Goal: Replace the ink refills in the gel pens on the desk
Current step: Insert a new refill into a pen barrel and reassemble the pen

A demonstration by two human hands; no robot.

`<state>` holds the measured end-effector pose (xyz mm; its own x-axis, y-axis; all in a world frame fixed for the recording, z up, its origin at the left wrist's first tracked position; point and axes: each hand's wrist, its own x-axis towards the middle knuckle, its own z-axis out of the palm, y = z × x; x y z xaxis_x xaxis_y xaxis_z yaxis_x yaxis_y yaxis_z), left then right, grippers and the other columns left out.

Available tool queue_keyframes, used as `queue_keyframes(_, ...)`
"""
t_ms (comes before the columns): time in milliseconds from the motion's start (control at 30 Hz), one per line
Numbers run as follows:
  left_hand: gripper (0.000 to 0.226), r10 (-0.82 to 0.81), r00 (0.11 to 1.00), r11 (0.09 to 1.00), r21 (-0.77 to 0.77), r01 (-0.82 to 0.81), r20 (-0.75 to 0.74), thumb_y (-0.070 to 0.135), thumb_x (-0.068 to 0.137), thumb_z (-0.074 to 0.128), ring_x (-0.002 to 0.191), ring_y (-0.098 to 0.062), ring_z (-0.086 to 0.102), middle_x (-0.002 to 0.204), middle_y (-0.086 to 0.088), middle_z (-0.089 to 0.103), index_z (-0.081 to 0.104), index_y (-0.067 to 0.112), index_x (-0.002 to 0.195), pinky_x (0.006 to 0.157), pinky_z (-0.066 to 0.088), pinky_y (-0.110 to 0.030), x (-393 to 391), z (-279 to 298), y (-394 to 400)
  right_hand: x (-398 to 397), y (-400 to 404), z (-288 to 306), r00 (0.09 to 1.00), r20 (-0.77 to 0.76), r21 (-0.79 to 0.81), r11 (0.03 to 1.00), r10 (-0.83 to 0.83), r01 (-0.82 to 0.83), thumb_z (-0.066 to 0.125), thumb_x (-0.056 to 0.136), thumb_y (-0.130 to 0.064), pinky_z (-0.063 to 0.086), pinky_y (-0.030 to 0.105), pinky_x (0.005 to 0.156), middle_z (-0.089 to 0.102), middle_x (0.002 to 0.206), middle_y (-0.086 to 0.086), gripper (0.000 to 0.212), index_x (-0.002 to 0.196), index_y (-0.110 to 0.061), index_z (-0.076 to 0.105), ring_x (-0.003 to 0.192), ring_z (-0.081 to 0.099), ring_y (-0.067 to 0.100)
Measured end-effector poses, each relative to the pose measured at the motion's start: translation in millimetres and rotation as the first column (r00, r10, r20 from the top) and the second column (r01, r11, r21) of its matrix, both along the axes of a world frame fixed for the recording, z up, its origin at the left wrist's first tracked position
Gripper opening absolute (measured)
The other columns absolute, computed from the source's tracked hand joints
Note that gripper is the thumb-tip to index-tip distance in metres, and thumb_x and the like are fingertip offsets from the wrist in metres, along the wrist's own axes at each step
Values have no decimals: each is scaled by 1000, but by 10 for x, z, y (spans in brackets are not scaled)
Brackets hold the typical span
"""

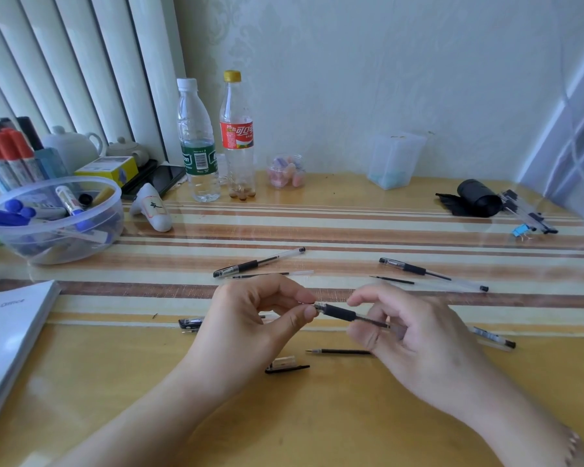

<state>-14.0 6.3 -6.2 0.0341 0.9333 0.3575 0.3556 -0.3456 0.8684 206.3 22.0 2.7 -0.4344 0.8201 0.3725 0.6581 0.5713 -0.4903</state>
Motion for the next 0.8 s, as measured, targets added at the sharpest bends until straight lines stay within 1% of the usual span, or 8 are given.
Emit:
queue_keyframes(67,6,-3,1000,1000,-1,3,-16,30,78,75,78,-8,71,78,7,75,72,27,82,80,57,-43,-6,-1,1,-5,8,-22,1000,22,7,1000,-13,12,50,81,-66,31,16,51,63,71,-19,29,91,-40,53,54,52,13)
queue_keyframes(233,8,-10,1000,1000,2,10,-6,35,77,74,79,-11,72,77,5,75,72,27,80,80,57,-41,-14,5,12,-8,11,-25,1000,-1,13,1000,24,-24,38,89,-65,36,17,48,60,60,-11,32,82,-42,58,55,55,12)
queue_keyframes(333,6,-48,998,999,-3,48,-42,32,80,75,79,-13,71,78,6,74,71,28,83,78,57,-34,-41,1,20,2,6,-26,999,35,63,998,-6,4,51,83,-64,35,13,48,59,62,-16,29,92,-38,61,57,53,8)
queue_keyframes(367,6,-62,995,998,-2,62,-77,32,82,74,79,-12,70,79,8,74,71,29,85,76,56,-29,-51,2,20,4,10,-21,998,62,128,992,-23,15,54,84,-60,37,13,49,60,62,-18,27,91,-36,62,56,53,7)
queue_keyframes(433,6,-53,975,997,47,65,-216,36,85,68,82,-7,66,81,15,72,71,31,88,72,50,-15,-65,11,10,9,22,-8,998,65,233,972,-20,4,61,86,-51,47,26,46,65,66,-18,21,88,-31,68,54,57,5)
queue_keyframes(500,11,-39,926,990,112,87,-376,36,90,61,82,-4,63,79,16,69,71,30,90,69,42,-8,-62,39,-9,17,29,-7,998,64,322,946,4,-24,65,85,-42,49,30,46,68,69,-14,18,86,-25,72,57,62,11)
queue_keyframes(667,17,-90,852,958,190,216,-516,21,95,55,71,-8,56,77,8,63,69,16,89,64,43,-19,-54,102,-27,15,21,-32,991,130,478,877,-12,-52,64,90,-34,45,31,43,63,60,-6,19,81,-20,74,53,59,21)
queue_keyframes(800,16,-40,821,947,240,213,-569,12,90,59,65,-14,55,70,1,61,71,9,80,57,44,-29,-67,90,-42,-41,-34,-30,989,150,443,894,-3,-65,58,90,-35,36,25,42,53,51,-8,27,69,-21,69,46,47,17)
